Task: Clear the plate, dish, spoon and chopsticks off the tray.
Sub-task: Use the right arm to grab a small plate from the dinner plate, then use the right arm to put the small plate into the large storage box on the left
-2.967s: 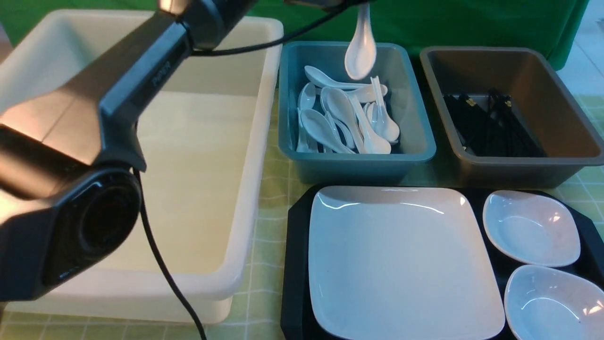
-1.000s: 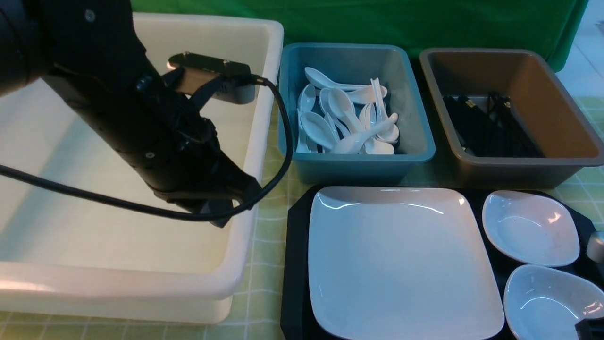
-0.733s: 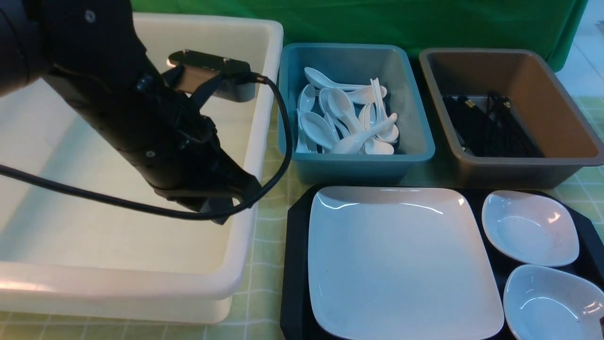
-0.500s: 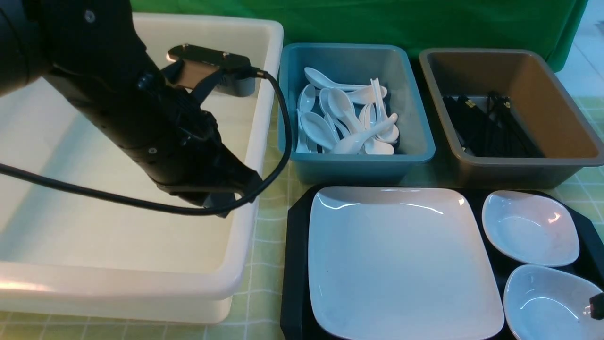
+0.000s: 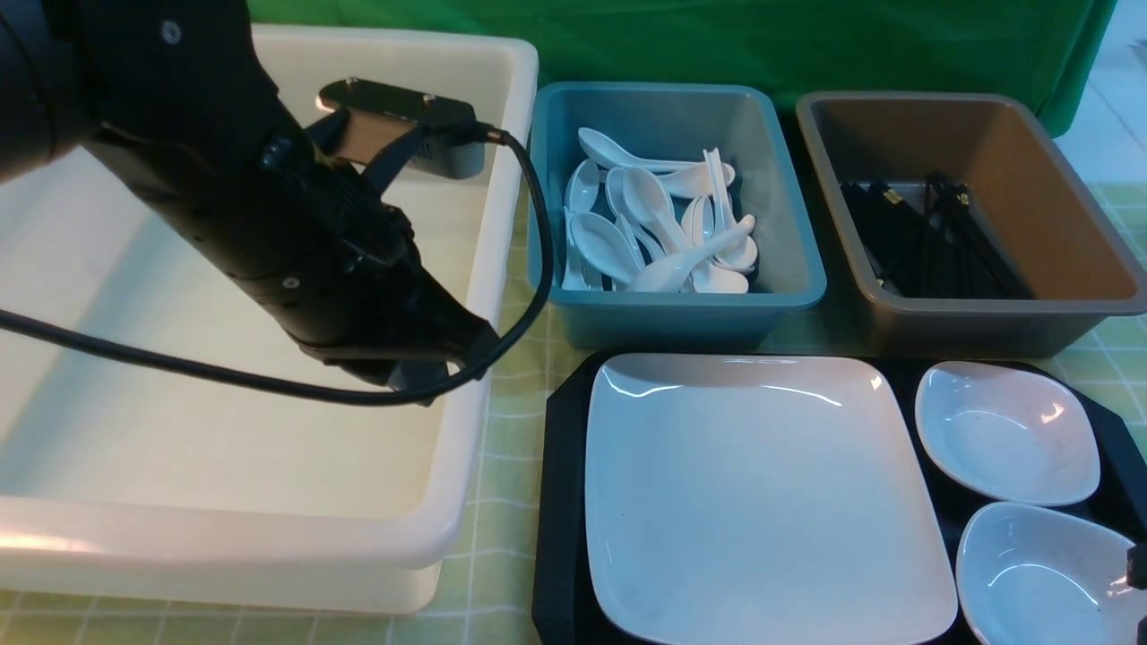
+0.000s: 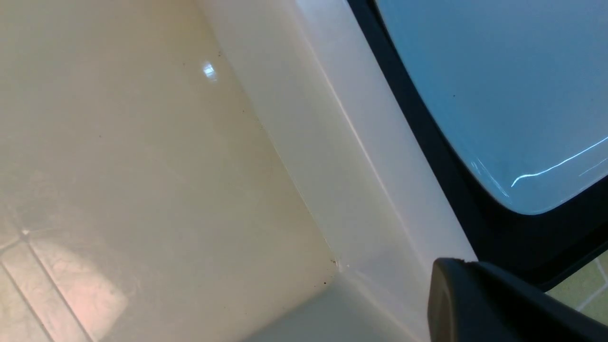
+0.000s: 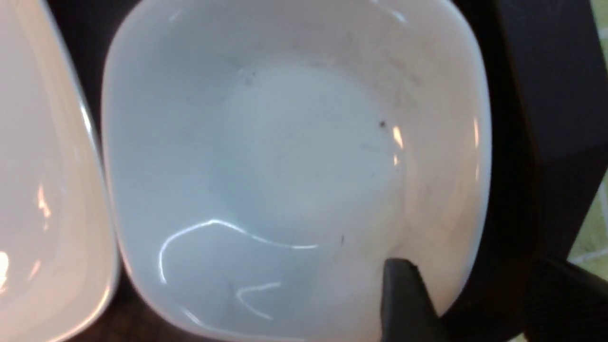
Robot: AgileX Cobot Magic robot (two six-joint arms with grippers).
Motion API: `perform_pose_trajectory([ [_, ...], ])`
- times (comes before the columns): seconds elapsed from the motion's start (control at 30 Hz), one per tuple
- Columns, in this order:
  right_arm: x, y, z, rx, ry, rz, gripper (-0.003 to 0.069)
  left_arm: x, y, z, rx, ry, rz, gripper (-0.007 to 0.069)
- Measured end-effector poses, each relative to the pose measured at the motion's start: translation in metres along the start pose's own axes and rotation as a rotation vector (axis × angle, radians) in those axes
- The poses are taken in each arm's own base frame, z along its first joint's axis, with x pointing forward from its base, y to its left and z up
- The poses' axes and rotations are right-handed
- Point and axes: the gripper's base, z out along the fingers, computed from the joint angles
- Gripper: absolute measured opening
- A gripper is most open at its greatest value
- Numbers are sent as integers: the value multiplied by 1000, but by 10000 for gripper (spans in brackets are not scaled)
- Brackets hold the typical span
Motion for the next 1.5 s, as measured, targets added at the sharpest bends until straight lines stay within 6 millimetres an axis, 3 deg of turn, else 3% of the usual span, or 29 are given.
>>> perform_pose_trajectory([
  [0.23, 11, -7, 28, 28, 47, 53, 325, -1, 0, 0, 0, -12, 0, -9],
  [0.8, 2, -4, 32, -13, -44, 100, 320, -2, 0, 0, 0, -17, 0, -9],
  [0.87, 2, -4, 32, -16, -47, 104, 293, -2, 0, 0, 0, -17, 0, -9],
  [1.0, 2, -4, 32, -17, -48, 103, 158, -2, 0, 0, 0, -17, 0, -9],
  [1.17, 1, -3, 32, -25, -56, 75, 148, -1, 0, 0, 0, -16, -1, -9],
  [1.33, 0, -1, 24, -25, -27, -58, 148, 0, 0, 0, 1, 4, -1, -9],
  [1.5, -4, 5, -5, -43, -25, -171, 95, 1, 0, 0, 1, 11, 0, -9],
])
